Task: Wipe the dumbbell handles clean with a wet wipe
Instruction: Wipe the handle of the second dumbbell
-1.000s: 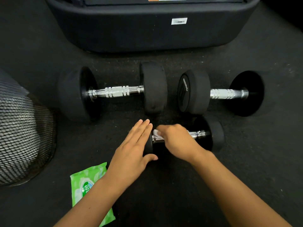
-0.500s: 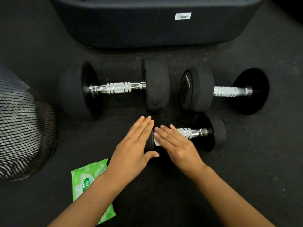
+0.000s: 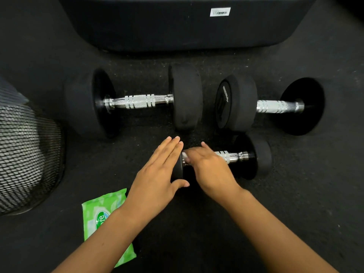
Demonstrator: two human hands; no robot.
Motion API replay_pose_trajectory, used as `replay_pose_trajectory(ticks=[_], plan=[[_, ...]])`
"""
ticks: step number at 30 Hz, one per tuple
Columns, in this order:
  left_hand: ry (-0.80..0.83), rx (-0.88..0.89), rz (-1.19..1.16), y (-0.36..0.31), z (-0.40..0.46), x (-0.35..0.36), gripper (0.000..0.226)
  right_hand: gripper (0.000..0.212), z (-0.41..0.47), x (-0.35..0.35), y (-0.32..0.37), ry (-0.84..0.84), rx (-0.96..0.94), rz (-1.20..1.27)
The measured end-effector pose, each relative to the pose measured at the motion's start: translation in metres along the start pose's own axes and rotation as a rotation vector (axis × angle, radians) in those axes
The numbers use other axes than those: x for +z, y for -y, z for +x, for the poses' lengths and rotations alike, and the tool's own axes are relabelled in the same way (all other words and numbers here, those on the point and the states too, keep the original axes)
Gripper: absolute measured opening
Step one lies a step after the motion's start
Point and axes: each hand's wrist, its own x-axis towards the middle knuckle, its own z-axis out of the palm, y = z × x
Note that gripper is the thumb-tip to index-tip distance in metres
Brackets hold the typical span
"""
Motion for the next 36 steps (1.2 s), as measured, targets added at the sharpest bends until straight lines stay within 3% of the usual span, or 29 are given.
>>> replay_pose_trajectory(ticks=[3, 7, 10, 13, 16, 19, 23, 27, 31, 36], plan=[[0.01, 0.004, -0.004, -0.001, 0.0, -0.001, 0.093, 0.035, -0.012, -0.004, -0.013, -0.013, -0.056, -0.069], [0.012, 0.014, 0.011, 0.0, 0.0, -0.002, 0.093, 0.018, 0.001, -0.02, -0.026, 0.035, 0.112, -0.025], [0.008, -0.001, 0.012, 0.0, -0.001, 0.0, 0.095, 0.021, 0.003, -0.009, -0.006, 0.055, 0.077, -0.035], [-0.014, 0.001, 0.015, 0.0, 0.0, 0.001, 0.093, 0.043, -0.016, -0.005, -0.009, 0.04, -0.075, -0.12], [-0.033, 0.006, 0.016, 0.001, 0.0, 0.001, 0.093, 0.037, -0.008, -0.002, -0.015, -0.033, -0.053, -0.111], [-0.036, 0.0, 0.013, 0.001, 0.0, 0.003, 0.094, 0.045, -0.008, 0.014, 0.004, -0.061, -0.017, -0.148], [-0.03, 0.003, 0.018, 0.001, 0.0, 0.002, 0.094, 0.042, -0.024, 0.011, -0.015, -0.112, -0.172, -0.217], [-0.039, 0.004, 0.019, 0.001, 0.0, 0.002, 0.092, 0.04, -0.017, 0.021, -0.002, -0.143, -0.086, -0.149], [-0.048, 0.009, 0.022, 0.002, -0.001, 0.003, 0.092, 0.041, -0.036, 0.008, -0.026, -0.132, -0.178, -0.149], [-0.055, 0.014, 0.081, 0.002, 0.0, 0.003, 0.093, 0.036, -0.011, -0.007, -0.017, -0.055, 0.109, 0.005]])
